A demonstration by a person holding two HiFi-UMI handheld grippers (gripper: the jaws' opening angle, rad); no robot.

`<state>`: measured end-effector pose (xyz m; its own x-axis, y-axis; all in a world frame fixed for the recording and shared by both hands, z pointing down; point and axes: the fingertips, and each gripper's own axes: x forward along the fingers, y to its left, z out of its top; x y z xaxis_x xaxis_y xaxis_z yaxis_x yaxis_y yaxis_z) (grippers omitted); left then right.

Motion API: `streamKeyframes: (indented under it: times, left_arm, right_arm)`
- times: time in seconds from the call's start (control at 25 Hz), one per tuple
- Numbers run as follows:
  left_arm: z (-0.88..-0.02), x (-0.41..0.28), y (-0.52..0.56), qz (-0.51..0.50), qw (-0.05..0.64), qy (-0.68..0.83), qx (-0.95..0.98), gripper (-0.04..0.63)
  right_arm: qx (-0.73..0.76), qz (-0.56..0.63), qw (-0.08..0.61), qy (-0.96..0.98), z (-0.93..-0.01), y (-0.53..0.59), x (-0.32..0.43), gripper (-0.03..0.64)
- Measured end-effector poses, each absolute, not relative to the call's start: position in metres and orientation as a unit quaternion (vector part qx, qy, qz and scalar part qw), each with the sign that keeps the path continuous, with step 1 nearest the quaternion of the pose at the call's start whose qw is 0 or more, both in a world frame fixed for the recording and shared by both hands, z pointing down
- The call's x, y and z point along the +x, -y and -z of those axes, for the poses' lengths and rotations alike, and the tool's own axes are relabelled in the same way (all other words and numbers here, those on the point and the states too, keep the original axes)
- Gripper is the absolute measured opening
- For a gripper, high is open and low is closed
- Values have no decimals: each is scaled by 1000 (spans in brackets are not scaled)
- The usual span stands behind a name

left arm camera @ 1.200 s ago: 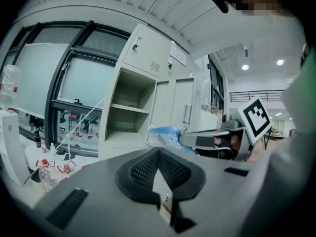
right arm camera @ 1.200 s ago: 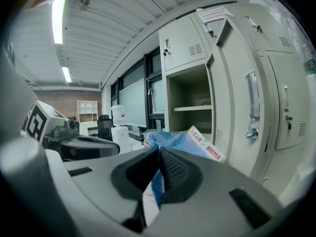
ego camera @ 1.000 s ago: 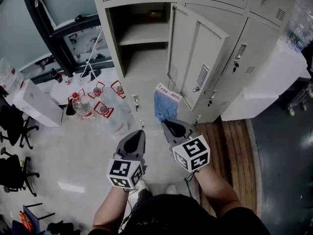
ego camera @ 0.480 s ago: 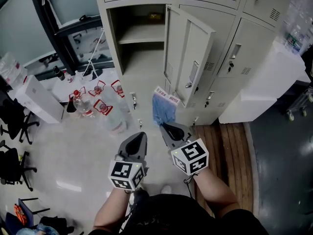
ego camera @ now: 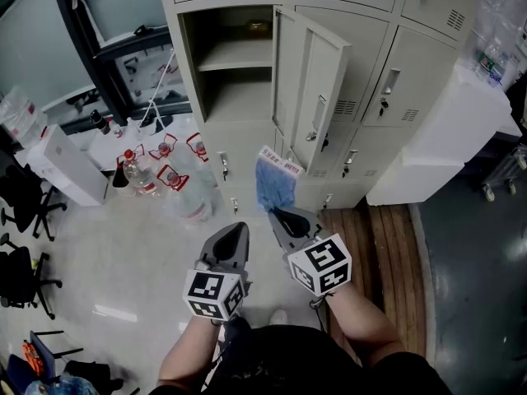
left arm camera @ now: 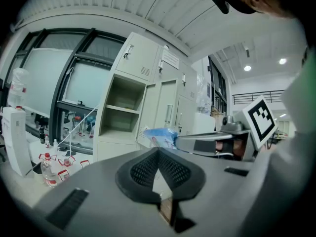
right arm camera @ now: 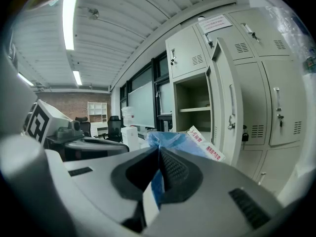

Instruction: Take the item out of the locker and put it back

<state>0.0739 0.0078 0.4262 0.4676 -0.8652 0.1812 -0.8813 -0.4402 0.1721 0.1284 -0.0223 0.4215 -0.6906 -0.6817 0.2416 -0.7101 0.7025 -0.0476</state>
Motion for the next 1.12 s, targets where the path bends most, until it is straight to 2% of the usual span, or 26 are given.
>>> streamKeyframes:
  times: [0.56, 1.12]
  left_arm:
    - [-424, 66, -17, -29, 118, 516, 848, 3]
    - [-419, 29, -2, -27, 118, 521, 845, 3]
  right_arm:
    - [373, -61, 110, 919, -420, 14, 119, 11]
    - [363, -55, 120, 922, -416, 33, 79, 11]
